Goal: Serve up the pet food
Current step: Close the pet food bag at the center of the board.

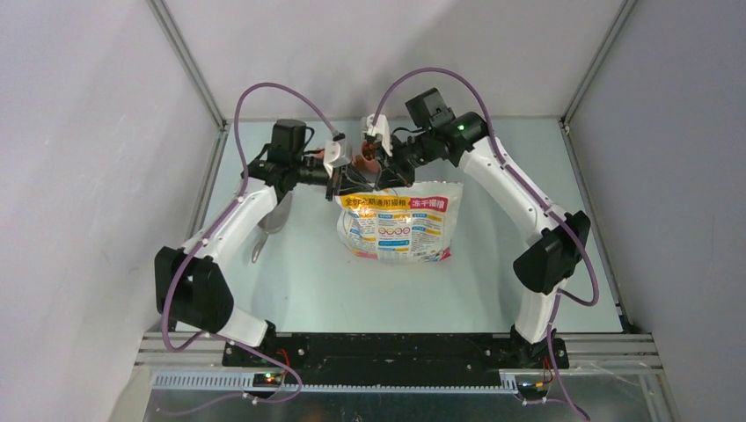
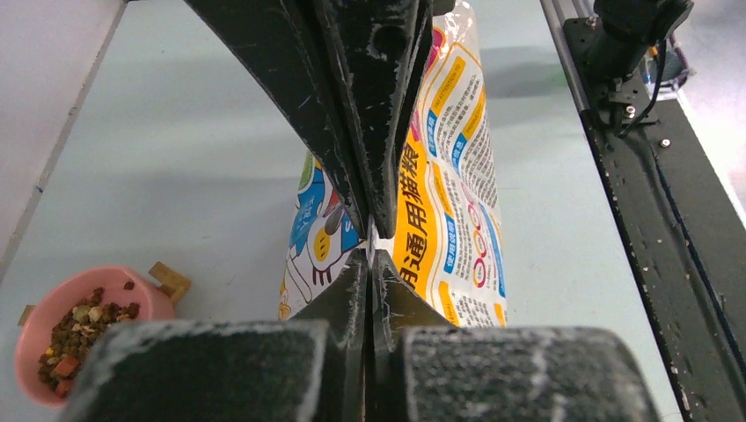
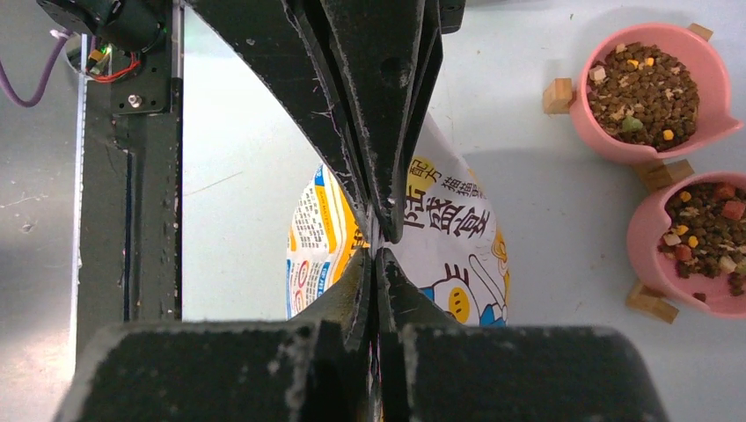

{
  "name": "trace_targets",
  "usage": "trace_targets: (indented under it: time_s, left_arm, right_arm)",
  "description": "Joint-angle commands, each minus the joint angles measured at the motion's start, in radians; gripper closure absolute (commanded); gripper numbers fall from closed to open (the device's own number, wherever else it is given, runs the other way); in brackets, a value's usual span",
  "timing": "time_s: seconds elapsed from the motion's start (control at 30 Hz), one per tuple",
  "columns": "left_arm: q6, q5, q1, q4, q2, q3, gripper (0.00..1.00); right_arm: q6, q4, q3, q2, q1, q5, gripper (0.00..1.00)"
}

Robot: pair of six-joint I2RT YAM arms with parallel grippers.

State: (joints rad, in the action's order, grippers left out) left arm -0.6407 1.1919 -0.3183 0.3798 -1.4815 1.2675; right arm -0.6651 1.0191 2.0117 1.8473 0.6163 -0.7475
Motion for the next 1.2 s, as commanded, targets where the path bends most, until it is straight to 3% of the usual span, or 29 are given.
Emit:
trace_targets:
  time_s: [0.0,0.33,0.83,1.17]
  left_arm:
    - [-0.156,-0.069,0.003,0.134,-0.023,0.051,1.0]
    - [-0.254,-0.184,0.046,0.206,0.0,0.041,1.0]
    - [-0.282,-0.208,0.099,0.223,0.021,0.031,1.0]
    - [-0.285,-0.2,0.115,0.232,0.036,0.019,1.0]
  right_arm:
    - [-0.008,0.027,-0.03,-0.049,-0.029,-0.004,0.98]
    - [-0.073,0.172,-0.101,-0.13,-0.109,0.075,0.98]
    - [-0.091,0.195,-0.258,-0.272,-0.204,0.214,0.98]
    - [-0.087,0.185,-0.379,-0.385,-0.254,0.395,1.0]
